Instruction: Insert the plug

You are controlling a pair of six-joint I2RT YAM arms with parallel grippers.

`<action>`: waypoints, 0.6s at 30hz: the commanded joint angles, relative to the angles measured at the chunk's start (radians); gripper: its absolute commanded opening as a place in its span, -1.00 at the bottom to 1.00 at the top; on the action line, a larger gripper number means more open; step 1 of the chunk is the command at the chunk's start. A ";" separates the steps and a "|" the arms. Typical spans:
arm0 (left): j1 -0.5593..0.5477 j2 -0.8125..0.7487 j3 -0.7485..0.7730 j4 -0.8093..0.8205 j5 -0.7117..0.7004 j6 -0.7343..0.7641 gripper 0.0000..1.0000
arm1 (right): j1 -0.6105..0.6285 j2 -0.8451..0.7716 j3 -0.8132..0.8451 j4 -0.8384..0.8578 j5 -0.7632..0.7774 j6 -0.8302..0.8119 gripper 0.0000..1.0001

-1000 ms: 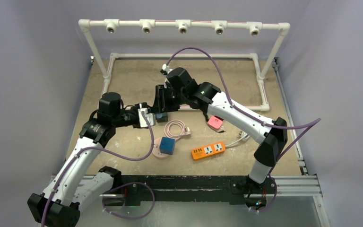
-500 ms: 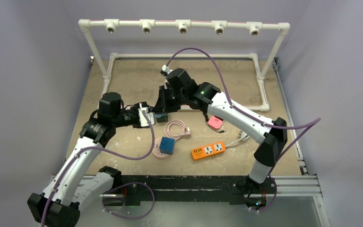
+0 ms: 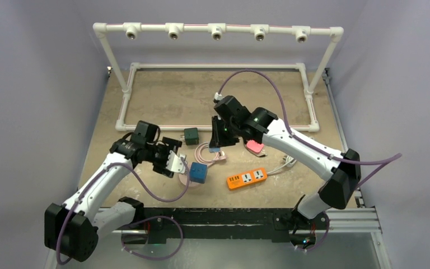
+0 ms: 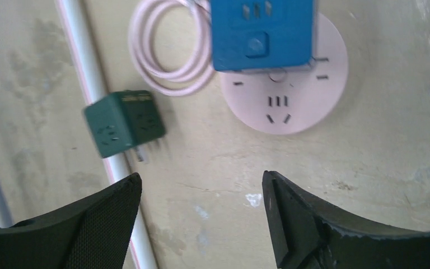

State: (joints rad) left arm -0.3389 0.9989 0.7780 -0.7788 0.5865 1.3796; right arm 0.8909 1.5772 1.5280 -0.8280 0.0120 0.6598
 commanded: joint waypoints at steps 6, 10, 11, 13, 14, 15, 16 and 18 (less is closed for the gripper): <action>-0.007 0.123 -0.096 -0.050 -0.030 0.345 0.18 | 0.000 -0.063 -0.255 0.052 0.016 0.037 -1.00; -0.029 0.151 -0.138 -0.043 -0.029 0.395 0.11 | 0.000 -0.005 -0.301 0.107 0.008 0.024 -1.00; -0.038 0.158 -0.145 -0.038 -0.029 0.400 0.11 | -0.003 0.010 -0.303 0.123 0.008 0.020 -1.00; -0.060 0.170 -0.157 -0.038 -0.028 0.412 0.07 | -0.012 0.046 -0.304 0.152 0.008 0.009 -1.00; -0.072 0.177 -0.160 -0.042 -0.029 0.416 0.04 | -0.018 0.063 -0.303 0.166 0.007 0.004 -1.00; -0.081 0.184 -0.164 -0.046 -0.028 0.420 0.00 | -0.024 0.079 -0.302 0.181 0.003 -0.001 -1.00; -0.095 0.192 -0.168 -0.052 -0.029 0.428 -0.03 | -0.031 0.093 -0.301 0.201 0.001 -0.007 -1.00; -0.119 0.205 -0.172 -0.057 -0.027 0.437 -0.13 | -0.044 0.124 -0.295 0.222 0.000 -0.019 -1.00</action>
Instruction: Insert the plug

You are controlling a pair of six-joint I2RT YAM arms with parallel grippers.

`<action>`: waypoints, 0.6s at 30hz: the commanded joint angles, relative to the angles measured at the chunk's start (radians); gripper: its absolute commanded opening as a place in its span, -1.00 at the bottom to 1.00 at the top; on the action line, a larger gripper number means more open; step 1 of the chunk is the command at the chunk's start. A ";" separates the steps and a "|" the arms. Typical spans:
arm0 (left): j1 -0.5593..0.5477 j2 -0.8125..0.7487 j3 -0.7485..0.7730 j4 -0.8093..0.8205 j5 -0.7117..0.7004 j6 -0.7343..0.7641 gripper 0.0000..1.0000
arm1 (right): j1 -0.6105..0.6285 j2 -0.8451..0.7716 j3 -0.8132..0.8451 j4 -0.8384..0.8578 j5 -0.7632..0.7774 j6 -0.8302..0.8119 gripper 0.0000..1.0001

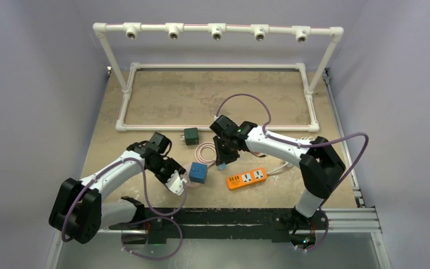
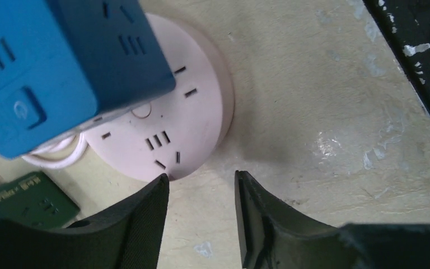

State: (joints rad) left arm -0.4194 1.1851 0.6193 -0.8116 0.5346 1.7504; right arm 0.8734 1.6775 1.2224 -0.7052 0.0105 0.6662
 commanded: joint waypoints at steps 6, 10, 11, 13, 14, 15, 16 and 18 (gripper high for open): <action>-0.117 0.078 -0.005 -0.038 0.042 0.068 -0.26 | -0.062 0.103 0.062 0.116 0.016 -0.082 -1.00; -0.163 0.116 0.016 -0.047 0.068 0.045 -0.27 | -0.067 0.140 0.117 0.110 0.038 -0.113 -1.00; -0.179 0.121 0.020 -0.056 0.074 0.041 -0.27 | -0.068 0.147 0.131 0.106 0.039 -0.120 -1.00; -0.212 0.126 0.033 -0.074 0.091 0.025 -0.27 | -0.068 0.161 0.158 0.106 0.031 -0.132 -1.00; -0.229 0.128 0.037 -0.081 0.102 0.018 -0.28 | -0.068 0.165 0.167 0.109 0.019 -0.139 -1.00; -0.247 0.128 0.042 -0.083 0.113 0.006 -0.28 | -0.068 0.169 0.174 0.114 0.011 -0.143 -1.00; -0.268 0.128 0.045 -0.080 0.123 -0.016 -0.29 | -0.068 0.169 0.178 0.121 0.008 -0.150 -1.00; -0.311 0.130 0.054 -0.067 0.138 -0.054 -0.30 | -0.067 0.167 0.185 0.132 0.003 -0.165 -1.00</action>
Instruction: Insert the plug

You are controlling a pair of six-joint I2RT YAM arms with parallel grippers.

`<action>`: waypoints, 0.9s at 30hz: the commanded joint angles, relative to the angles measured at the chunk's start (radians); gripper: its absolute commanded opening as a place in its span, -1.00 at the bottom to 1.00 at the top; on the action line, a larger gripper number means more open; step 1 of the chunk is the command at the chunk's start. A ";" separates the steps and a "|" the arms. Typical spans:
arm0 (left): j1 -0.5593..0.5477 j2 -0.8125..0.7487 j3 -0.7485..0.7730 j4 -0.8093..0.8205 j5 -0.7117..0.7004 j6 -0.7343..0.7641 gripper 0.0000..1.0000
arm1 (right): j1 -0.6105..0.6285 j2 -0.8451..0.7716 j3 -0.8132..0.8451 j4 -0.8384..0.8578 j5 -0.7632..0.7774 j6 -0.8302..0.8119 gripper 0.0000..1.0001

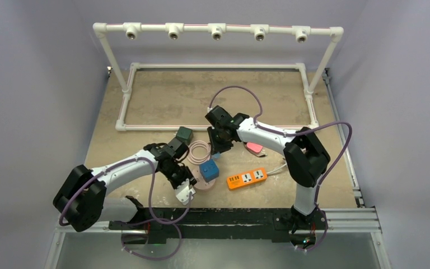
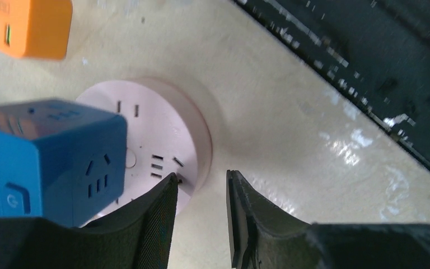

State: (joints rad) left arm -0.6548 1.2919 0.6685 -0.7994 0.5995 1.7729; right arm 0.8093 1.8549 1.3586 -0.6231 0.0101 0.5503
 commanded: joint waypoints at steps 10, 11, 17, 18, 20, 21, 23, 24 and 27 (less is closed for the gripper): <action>-0.103 -0.059 0.086 0.003 -0.045 -0.347 -0.31 | -0.001 -0.143 0.105 -0.126 0.117 -0.100 -1.00; -0.090 -0.095 0.082 0.017 -0.050 -0.385 -0.30 | 0.001 -0.154 0.123 -0.150 0.126 -0.109 -1.00; 0.024 -0.359 0.063 0.053 -0.066 -0.610 0.13 | 0.088 -0.190 0.240 -0.303 0.187 -0.139 -1.00; 0.056 -0.400 0.063 0.061 -0.066 -0.647 0.23 | 0.108 -0.193 0.262 -0.329 0.193 -0.138 -1.00; 0.118 -0.469 0.069 0.074 -0.078 -0.723 0.39 | 0.149 -0.200 0.300 -0.369 0.193 -0.136 -1.00; 0.139 -0.494 0.075 0.077 -0.090 -0.757 0.45 | 0.178 -0.202 0.315 -0.382 0.194 -0.135 -1.00; 0.174 -0.526 0.085 0.120 -0.142 -0.865 0.66 | 0.226 -0.200 0.345 -0.415 0.193 -0.128 -1.00; 0.190 -0.536 0.088 0.151 -0.171 -0.936 0.85 | 0.250 -0.195 0.365 -0.435 0.192 -0.125 -1.00; 0.231 -0.528 0.100 0.240 -0.271 -1.082 0.98 | 0.313 -0.180 0.371 -0.475 0.190 -0.110 -1.00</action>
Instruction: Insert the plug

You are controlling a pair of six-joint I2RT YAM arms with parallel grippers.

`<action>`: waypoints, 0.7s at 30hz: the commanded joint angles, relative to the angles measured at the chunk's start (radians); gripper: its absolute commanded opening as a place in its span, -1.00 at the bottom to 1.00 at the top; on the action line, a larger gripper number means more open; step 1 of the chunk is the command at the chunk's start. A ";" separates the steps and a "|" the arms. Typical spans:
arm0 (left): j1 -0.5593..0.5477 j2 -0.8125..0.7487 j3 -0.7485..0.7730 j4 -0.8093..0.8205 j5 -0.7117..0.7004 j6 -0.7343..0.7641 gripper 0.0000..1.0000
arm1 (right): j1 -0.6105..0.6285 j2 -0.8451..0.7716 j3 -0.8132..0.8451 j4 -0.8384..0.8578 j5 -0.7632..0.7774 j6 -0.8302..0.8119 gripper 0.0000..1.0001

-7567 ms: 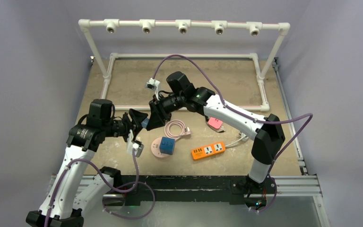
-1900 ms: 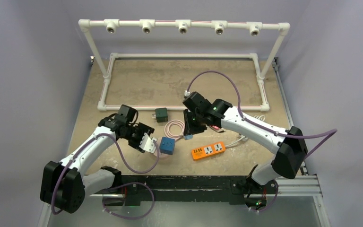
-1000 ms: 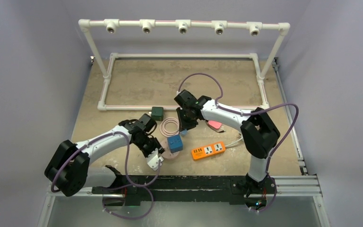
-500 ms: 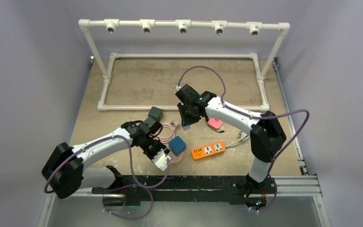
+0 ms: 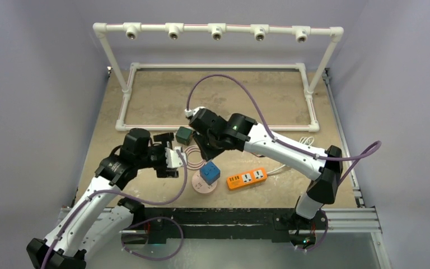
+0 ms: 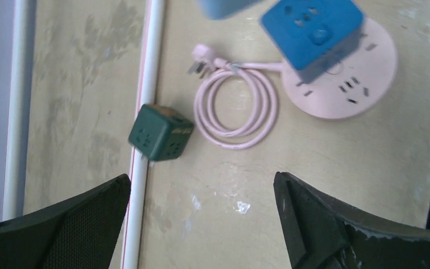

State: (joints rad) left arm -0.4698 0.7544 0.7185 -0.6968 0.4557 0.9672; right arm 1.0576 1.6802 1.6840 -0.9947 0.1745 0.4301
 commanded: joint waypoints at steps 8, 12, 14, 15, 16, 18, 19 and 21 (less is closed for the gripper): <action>0.310 0.251 0.173 0.243 -0.230 -0.641 0.98 | 0.169 -0.018 -0.007 -0.085 0.004 0.031 -1.00; 0.435 0.345 0.207 0.231 -0.170 -0.726 0.98 | 0.204 0.020 -0.006 -0.073 -0.004 0.030 -1.00; 0.465 0.363 0.207 0.231 -0.165 -0.749 0.98 | 0.220 0.046 0.015 -0.080 0.005 0.034 -1.00; 0.489 0.363 0.199 0.238 -0.155 -0.756 0.98 | 0.227 0.058 0.022 -0.076 0.004 0.033 -1.00; 0.504 0.361 0.193 0.242 -0.145 -0.758 0.98 | 0.233 0.066 0.024 -0.068 -0.002 0.033 -1.00; 0.517 0.362 0.184 0.241 -0.137 -0.764 0.98 | 0.237 0.085 0.020 -0.056 -0.011 0.029 -1.00; 0.523 0.364 0.178 0.243 -0.133 -0.770 0.98 | 0.238 0.097 0.016 -0.053 -0.015 0.027 -1.00; 0.539 0.367 0.164 0.256 -0.124 -0.784 0.98 | 0.238 0.115 0.001 -0.045 -0.016 0.022 -1.00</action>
State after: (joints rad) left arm 0.0422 1.1278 0.8875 -0.4831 0.2863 0.2497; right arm 1.2930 1.7813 1.6752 -1.0718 0.1638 0.4526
